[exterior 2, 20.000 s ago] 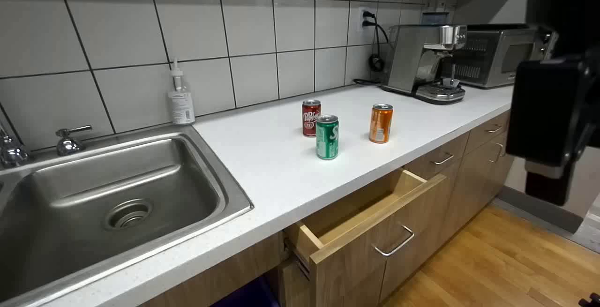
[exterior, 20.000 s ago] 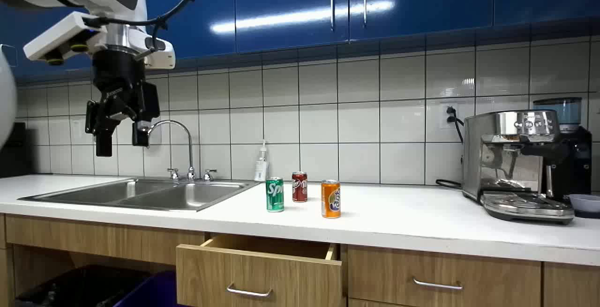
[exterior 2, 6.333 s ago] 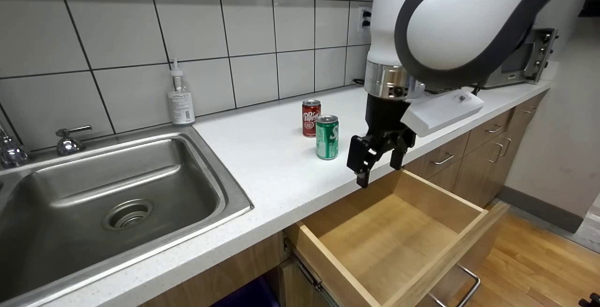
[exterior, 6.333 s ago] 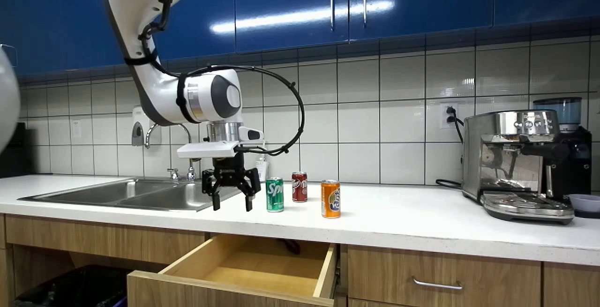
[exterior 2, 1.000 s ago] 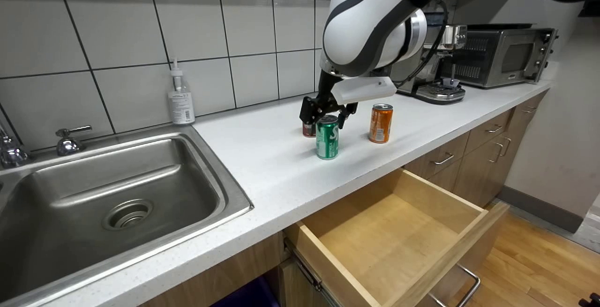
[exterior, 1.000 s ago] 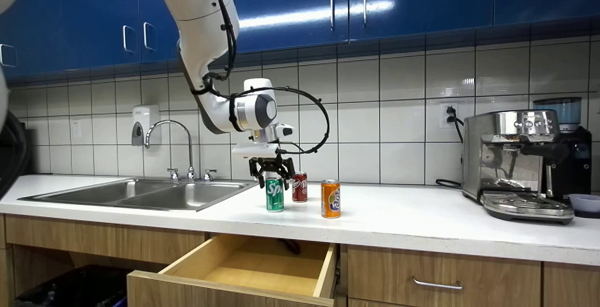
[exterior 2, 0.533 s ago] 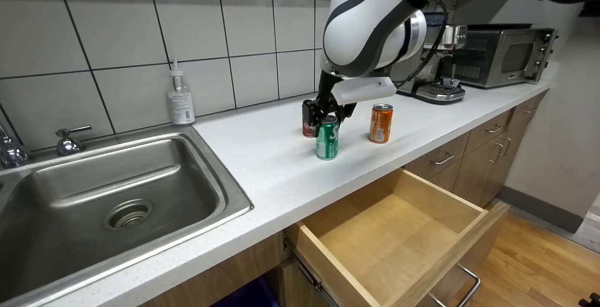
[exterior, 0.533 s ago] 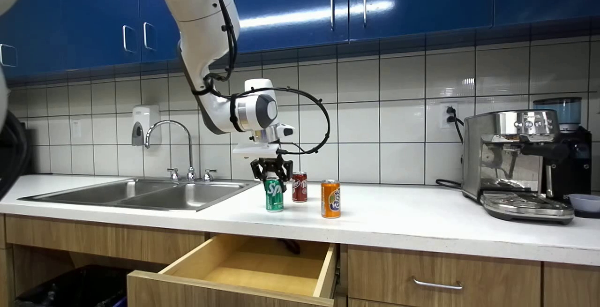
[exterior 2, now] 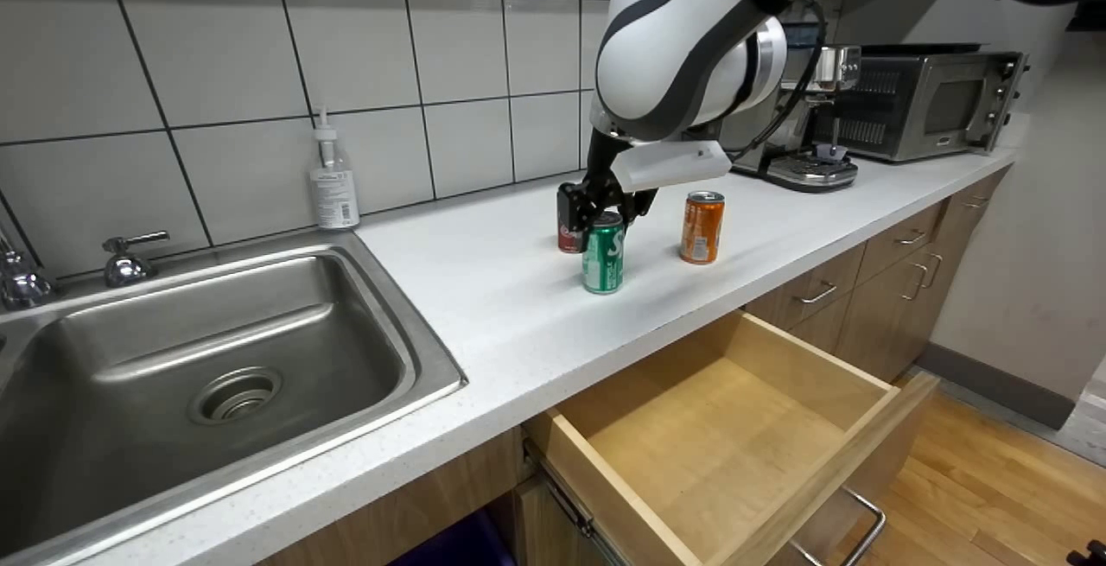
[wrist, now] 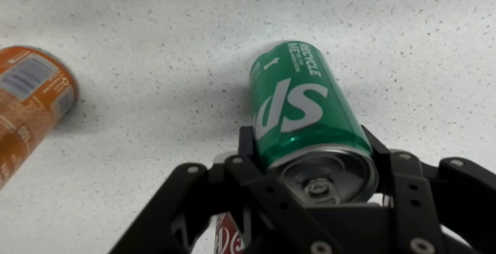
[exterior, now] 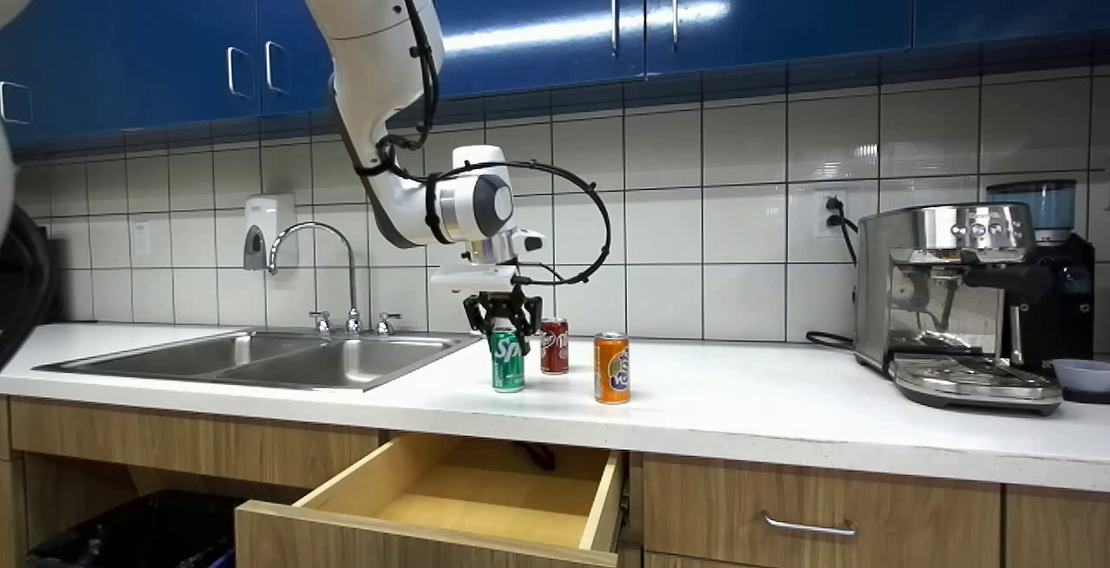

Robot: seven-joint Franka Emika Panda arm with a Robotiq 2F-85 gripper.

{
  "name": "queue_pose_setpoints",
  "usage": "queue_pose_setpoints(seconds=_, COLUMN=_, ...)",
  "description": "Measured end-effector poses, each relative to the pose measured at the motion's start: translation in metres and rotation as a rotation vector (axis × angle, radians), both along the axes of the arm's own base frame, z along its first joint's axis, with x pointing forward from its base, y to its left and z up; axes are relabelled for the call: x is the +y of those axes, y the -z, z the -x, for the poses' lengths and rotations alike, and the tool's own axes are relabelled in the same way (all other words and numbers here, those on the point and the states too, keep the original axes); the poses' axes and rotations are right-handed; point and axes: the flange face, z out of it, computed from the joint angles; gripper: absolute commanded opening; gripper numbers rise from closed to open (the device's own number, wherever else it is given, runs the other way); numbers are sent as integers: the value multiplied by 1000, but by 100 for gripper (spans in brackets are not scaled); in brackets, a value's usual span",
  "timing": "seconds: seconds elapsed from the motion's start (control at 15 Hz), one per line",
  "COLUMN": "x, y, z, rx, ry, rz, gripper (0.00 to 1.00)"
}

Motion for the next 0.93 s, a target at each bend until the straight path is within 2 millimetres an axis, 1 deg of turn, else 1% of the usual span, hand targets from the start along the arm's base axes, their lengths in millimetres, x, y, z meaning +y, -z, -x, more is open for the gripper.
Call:
queue_pose_setpoints(seconds=0.27, x=0, y=-5, z=3, rx=-3, ry=-1, rz=2, gripper=38)
queue_pose_setpoints(seconds=0.47, x=-1, y=-10, z=9, rx=-3, ry=-2, rz=6, gripper=38)
queue_pose_setpoints(seconds=0.93, x=5, y=-22, z=38, rx=12, ry=-18, rz=14, gripper=38)
